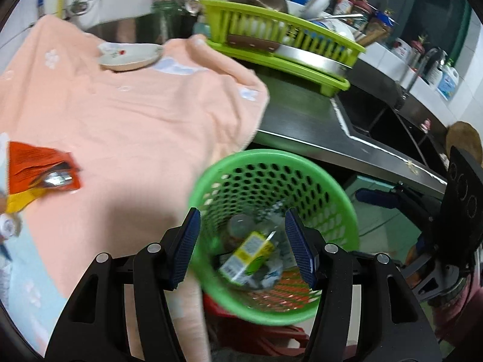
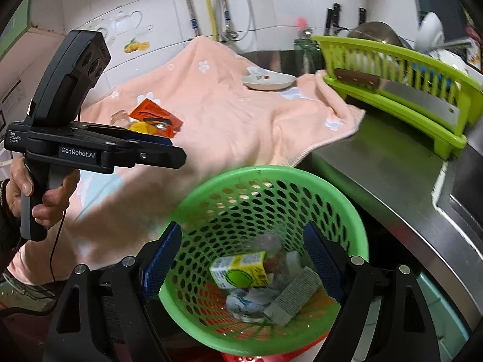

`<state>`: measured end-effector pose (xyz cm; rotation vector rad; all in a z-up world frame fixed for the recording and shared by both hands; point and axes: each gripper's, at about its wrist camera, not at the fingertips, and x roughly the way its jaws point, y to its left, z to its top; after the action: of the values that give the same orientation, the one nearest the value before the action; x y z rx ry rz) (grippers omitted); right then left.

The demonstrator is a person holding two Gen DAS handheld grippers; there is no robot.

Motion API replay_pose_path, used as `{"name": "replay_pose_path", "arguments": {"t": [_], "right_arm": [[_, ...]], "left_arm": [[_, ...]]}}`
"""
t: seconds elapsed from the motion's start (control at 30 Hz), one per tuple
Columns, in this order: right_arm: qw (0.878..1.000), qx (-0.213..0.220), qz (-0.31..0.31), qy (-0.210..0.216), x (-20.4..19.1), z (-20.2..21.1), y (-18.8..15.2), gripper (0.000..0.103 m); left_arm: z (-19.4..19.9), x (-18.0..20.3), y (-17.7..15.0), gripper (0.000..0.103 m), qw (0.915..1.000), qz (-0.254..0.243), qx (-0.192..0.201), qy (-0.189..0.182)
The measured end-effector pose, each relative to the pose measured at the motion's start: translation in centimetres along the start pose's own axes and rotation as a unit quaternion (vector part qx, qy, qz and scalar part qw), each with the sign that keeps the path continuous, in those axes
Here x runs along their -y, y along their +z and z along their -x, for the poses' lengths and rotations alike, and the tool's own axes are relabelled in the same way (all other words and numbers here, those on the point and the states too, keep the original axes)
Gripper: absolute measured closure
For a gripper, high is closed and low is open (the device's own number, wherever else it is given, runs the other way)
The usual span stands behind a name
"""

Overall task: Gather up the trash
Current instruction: 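Move both tools back over the towel toward the remaining trash, then grasp the orange snack bag with the right tool while the left tool grasps the white milk carton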

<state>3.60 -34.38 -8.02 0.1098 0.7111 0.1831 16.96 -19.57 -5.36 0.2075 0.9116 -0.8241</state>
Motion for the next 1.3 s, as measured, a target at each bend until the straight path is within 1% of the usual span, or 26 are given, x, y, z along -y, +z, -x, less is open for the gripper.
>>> {"name": "replay_pose_path", "arguments": {"t": [0.3,0.47,0.67,0.83,1.0,1.3], "right_arm": [[0.998,-0.009,0.045,0.037,-3.8,-2.6,2.8,0.023],[0.995,-0.014,0.077,0.055,-6.1,-4.6,4.8,0.023],[0.990,-0.020,0.118,0.075,-9.0,-7.4,7.4,0.024],[0.984,-0.018,0.156,0.081,-11.5,-10.0,9.8,0.025],[0.979,-0.020,0.185,0.082,-13.4,-13.0,11.9,0.029],[0.971,-0.032,0.222,0.081,-16.1,-18.8,14.5,0.032]], "left_arm": [[3.7,-5.6,-1.5,0.045,0.9976,0.033,0.011,0.059],[6.4,-9.7,-2.5,0.045,0.9930,0.064,0.023,0.097],[8.9,-13.3,-3.7,0.045,0.9865,0.089,0.029,0.134],[10.6,-16.3,-4.7,0.044,0.9804,0.109,0.029,0.161],[11.8,-19.0,-5.9,0.041,0.9747,0.127,0.026,0.182],[13.0,-23.5,-7.9,0.038,0.9656,0.156,0.019,0.207]]}}
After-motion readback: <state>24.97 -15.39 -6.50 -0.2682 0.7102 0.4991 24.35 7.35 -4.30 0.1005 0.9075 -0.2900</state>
